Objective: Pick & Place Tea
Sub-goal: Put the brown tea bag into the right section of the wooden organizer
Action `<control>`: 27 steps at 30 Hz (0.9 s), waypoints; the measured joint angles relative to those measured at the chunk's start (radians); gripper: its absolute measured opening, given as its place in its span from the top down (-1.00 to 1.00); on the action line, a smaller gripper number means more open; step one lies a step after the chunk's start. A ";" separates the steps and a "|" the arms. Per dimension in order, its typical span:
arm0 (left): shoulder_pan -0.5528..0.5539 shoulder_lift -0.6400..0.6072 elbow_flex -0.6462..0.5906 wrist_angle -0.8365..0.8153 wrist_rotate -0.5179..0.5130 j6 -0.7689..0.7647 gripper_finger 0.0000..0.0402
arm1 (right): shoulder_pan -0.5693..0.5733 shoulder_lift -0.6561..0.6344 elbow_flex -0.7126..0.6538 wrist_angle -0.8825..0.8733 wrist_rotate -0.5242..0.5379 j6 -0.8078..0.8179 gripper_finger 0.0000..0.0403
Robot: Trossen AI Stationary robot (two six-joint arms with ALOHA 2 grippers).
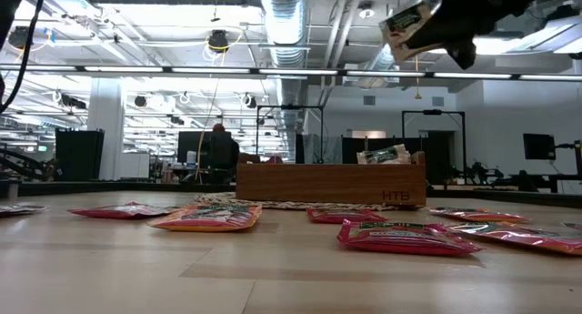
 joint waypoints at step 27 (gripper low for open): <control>0.086 -0.613 -1.467 1.525 0.407 0.049 1.00 | 0.021 -0.056 -0.351 0.639 0.043 0.128 0.98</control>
